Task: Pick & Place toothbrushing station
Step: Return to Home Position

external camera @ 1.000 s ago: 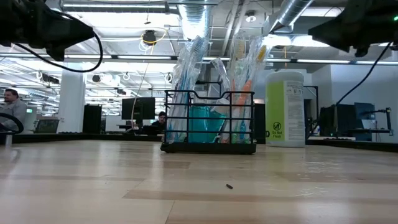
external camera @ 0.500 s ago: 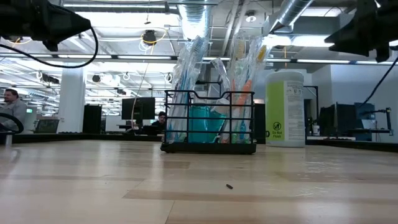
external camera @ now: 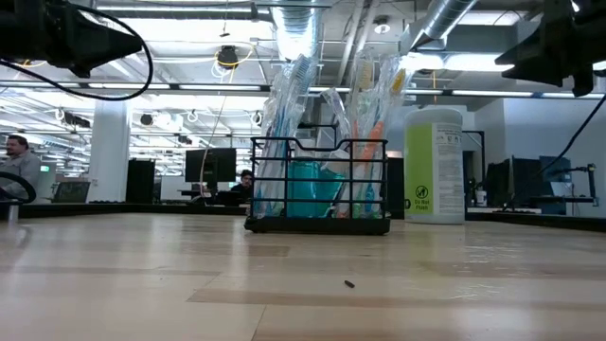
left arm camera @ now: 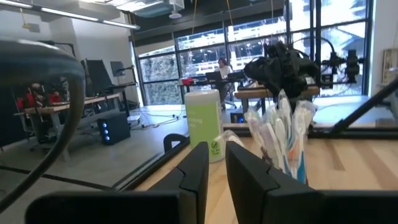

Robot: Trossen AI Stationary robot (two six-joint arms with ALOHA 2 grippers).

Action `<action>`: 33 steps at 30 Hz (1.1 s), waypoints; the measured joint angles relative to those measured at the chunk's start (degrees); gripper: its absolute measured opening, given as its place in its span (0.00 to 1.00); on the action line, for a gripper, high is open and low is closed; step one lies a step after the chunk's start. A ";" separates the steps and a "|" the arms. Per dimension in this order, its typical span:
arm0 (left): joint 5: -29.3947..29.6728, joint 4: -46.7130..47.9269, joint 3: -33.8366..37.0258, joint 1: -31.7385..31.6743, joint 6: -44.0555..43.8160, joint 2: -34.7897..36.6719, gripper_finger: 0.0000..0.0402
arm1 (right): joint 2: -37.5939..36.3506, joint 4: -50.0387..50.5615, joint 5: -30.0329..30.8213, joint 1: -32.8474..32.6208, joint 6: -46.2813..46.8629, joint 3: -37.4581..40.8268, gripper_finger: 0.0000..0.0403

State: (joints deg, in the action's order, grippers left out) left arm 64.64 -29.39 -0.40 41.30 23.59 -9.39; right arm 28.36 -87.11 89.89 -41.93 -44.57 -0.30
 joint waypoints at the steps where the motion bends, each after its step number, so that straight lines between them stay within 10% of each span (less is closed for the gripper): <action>1: 0.00 -0.04 0.00 0.00 -0.02 -0.63 0.12 | 0.00 0.00 0.00 0.00 -0.01 0.00 0.36; 33: 0.00 -0.24 0.00 0.00 0.07 -16.30 0.12 | 0.02 0.00 0.00 0.00 0.01 0.02 0.35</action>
State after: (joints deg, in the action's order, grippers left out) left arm 64.64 -29.63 -0.40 41.30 23.66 -25.69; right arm 28.38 -87.11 89.89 -41.93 -44.56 -0.27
